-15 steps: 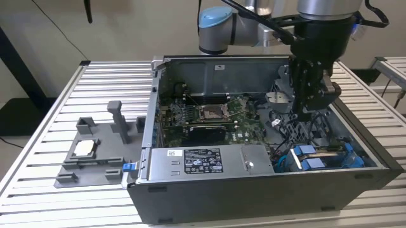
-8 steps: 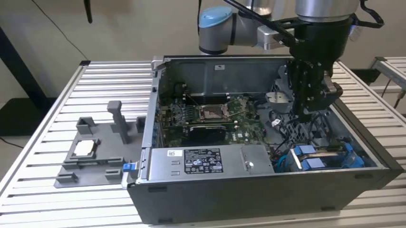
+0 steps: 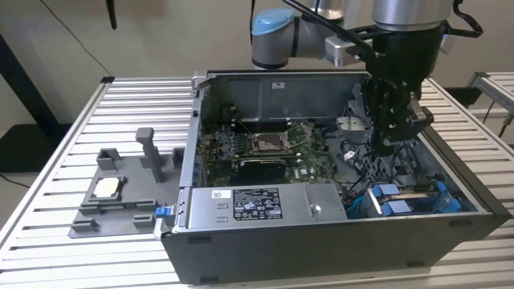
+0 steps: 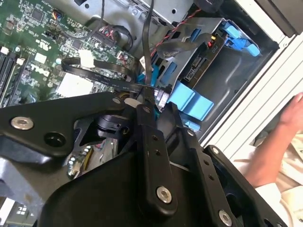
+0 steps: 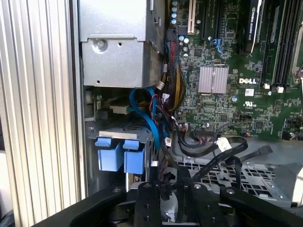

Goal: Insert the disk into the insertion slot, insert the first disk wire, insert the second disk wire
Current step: 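Insert the second disk wire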

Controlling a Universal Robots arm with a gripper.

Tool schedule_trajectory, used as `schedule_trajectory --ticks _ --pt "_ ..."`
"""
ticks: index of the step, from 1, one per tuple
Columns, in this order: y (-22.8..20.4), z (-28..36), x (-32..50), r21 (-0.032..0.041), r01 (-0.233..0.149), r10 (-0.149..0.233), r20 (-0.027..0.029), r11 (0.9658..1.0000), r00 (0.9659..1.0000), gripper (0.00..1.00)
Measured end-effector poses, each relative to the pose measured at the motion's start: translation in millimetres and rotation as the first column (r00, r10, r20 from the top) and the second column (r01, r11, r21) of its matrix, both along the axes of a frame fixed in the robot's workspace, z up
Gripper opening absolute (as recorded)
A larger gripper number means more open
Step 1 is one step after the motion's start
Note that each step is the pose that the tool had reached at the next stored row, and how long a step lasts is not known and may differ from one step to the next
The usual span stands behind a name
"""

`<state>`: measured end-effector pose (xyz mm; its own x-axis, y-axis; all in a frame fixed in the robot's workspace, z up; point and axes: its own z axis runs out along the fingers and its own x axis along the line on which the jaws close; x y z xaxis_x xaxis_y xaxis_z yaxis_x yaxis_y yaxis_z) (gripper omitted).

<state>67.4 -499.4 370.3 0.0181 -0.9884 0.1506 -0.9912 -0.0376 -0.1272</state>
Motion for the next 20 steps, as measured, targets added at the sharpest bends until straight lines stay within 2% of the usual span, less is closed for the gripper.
schedule_trajectory --ticks 1,2,3,7,8,11,13,14,16,18,20 --pt "0.0 -0.1 0.0 0.0 0.0 0.0 0.0 1.0 1.0 0.24" --pt "0.0 -0.2 -0.1 0.0001 0.0 0.0 0.0 1.0 1.0 0.24" --pt "0.0 -0.2 -0.1 0.0001 0.0 0.0 0.0 1.0 1.0 0.17" --pt "0.1 -0.4 -0.1 -0.0012 0.0 0.0 0.0002 1.0 1.0 0.17" --pt "0.1 -0.4 -0.2 -0.0072 0.0 0.0 0.0002 1.0 1.0 0.17" --pt "0.2 -0.3 -0.1 -0.0363 0.0 0.0 0.0001 0.9993 1.0 0.17" --pt "1.4 -0.3 -0.1 -0.0495 0.0 0.0 0.0001 0.9988 1.0 0.19" --pt "3.4 -0.3 -0.2 -0.0588 0.0 0.0 0.0003 0.9983 1.0 0.25" --pt "5.7 -0.3 -0.1 -0.0665 0.0 0.0 0.001 0.9978 1.0 0.25" --pt "8.0 -0.4 -0.2 -0.0807 0.0 0.0 0.0038 0.9967 1.0 0.25" --pt "8.6 -0.6 -0.2 -0.0907 0.001 0.0 0.0102 0.9959 0.9999 0.25"
